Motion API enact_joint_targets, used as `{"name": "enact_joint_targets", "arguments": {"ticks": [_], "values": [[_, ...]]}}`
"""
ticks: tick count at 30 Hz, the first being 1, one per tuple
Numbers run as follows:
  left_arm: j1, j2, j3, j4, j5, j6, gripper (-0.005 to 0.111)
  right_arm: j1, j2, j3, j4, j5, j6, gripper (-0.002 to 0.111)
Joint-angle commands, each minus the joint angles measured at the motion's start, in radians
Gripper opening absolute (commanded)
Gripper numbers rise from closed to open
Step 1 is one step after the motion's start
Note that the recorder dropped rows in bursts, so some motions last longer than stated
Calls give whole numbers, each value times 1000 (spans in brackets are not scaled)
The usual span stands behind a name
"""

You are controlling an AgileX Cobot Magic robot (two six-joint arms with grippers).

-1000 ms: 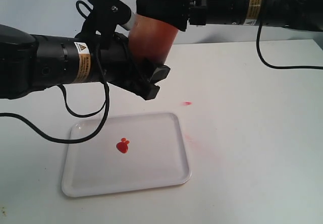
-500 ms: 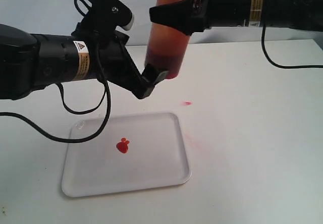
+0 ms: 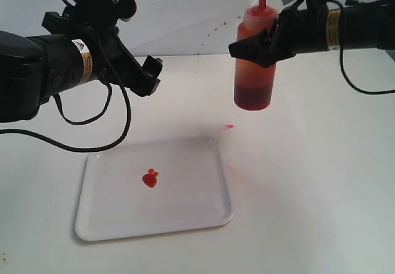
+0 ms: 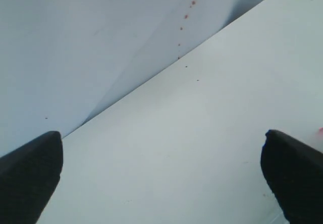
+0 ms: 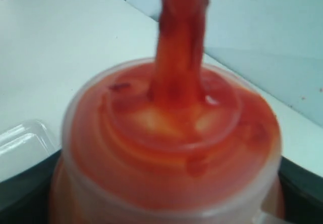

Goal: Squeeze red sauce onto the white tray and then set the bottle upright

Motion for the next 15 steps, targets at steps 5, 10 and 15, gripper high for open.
{"name": "enact_joint_targets", "arguments": {"ticks": [5, 10, 15], "values": [[-4, 1, 4, -29, 39, 0, 104, -5, 134, -1, 185, -67, -214, 0], [-4, 1, 4, -58, 39, 0, 104, -5, 180, -1, 182, -90, -293, 0], [-4, 1, 4, -67, 39, 0, 104, -5, 221, -1, 190, -119, -330, 0]]}}
